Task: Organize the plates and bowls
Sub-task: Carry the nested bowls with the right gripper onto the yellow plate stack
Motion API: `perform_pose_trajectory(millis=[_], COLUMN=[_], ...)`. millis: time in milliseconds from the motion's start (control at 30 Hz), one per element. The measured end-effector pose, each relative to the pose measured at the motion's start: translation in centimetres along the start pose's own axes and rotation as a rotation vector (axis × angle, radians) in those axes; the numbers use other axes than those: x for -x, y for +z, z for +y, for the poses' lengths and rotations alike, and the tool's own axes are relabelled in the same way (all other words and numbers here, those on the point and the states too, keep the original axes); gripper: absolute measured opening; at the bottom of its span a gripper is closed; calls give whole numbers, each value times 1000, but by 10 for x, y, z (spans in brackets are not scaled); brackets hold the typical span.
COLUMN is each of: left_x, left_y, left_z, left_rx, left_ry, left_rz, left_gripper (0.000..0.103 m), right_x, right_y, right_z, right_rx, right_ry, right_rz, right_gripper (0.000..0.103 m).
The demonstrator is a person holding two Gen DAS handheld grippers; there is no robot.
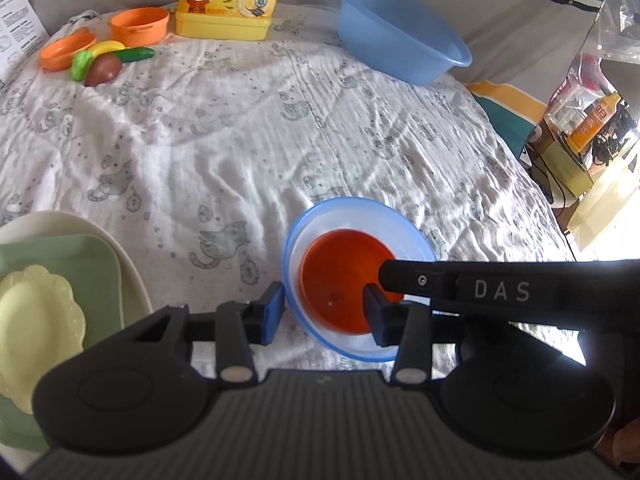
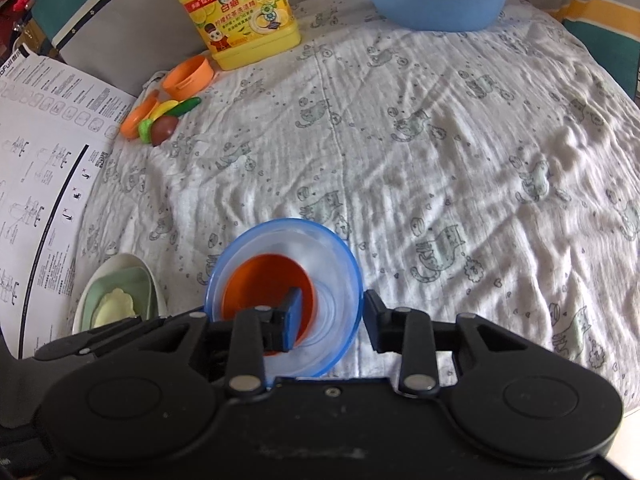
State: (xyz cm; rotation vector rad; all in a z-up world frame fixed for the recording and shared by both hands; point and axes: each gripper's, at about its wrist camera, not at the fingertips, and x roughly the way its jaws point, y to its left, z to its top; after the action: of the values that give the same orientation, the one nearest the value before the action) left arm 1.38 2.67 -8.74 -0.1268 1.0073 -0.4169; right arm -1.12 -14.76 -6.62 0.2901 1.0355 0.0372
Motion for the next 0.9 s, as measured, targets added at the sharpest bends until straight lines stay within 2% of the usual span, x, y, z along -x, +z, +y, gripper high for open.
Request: perform_pose_trajectory(millis=[400,900], left_x=[31,95], left_y=[12,5], left_z=[30,109], left_rx=[81,211], left_ry=[55,182], left_rz=[-46,-109], left_gripper=[40,40], right_x=[2,-14], right_y=[17,20], right_z=[48,158], right_rx=[64,242], right_ry=[26,142], right_rz=[1,47], right_gripper=[33,33])
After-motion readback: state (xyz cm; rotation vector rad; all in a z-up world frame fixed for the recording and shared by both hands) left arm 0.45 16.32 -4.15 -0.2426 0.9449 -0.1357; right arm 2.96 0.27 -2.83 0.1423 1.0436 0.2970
